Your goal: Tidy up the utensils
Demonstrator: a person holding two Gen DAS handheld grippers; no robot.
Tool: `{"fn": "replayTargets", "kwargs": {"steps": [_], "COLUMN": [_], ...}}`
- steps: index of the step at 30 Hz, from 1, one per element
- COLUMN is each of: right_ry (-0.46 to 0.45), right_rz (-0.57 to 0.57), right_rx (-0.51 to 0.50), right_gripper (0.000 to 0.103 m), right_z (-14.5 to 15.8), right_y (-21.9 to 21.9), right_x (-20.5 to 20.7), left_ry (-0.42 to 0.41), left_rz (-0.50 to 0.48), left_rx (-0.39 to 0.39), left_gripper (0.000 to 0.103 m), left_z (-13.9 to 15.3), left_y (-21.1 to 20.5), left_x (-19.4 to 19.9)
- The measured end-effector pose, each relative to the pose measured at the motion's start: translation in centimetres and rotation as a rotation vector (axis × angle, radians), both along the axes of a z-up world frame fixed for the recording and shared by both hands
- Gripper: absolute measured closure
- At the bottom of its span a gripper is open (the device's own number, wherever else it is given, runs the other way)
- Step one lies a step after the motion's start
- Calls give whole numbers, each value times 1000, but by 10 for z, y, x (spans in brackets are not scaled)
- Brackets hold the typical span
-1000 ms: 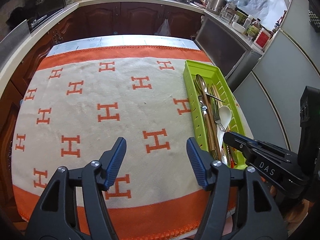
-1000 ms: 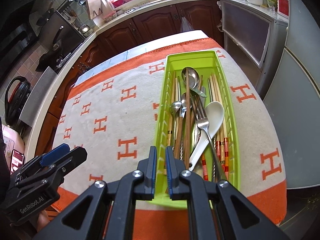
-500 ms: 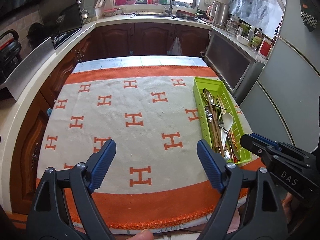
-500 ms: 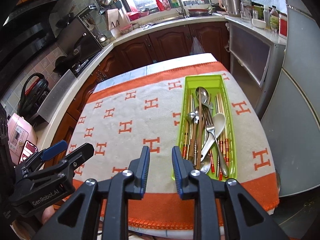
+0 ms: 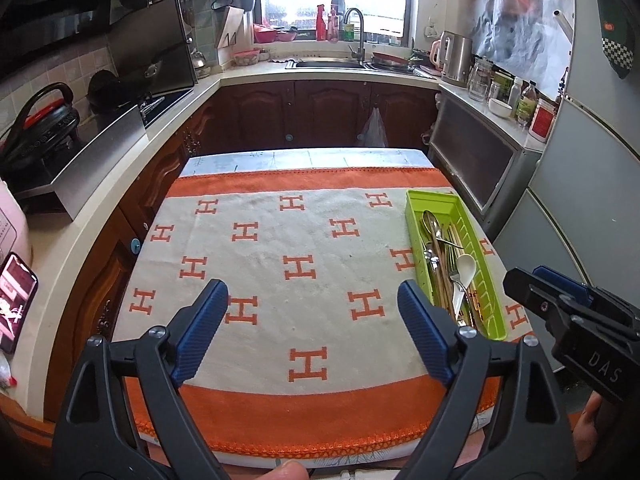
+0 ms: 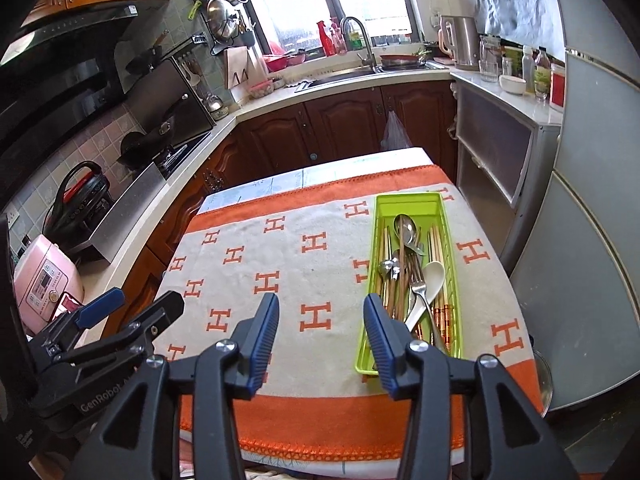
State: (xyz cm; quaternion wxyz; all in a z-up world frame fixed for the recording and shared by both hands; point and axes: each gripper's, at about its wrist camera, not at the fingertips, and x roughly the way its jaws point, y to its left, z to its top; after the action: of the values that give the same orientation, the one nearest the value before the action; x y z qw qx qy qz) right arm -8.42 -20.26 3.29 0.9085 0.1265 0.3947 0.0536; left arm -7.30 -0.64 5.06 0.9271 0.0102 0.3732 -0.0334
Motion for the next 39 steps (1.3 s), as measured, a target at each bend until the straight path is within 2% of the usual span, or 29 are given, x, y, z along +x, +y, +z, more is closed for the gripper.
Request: {"fn": "replayTargets", "kwargs": {"steps": [9, 39], "right_ry": [-24, -14], "right_rz": [11, 46], "right_rx": [-17, -4], "right_gripper": [58, 58], "right_z": [3, 0], "right_y": [9, 20], "right_x": [-2, 1], "left_ry": [-7, 18], "left_rz": [35, 72], "left_rx": [3, 16], "left_gripper": [17, 17], "left_z": [5, 0], "left_y": [3, 9], "left_x": [-3, -2]}}
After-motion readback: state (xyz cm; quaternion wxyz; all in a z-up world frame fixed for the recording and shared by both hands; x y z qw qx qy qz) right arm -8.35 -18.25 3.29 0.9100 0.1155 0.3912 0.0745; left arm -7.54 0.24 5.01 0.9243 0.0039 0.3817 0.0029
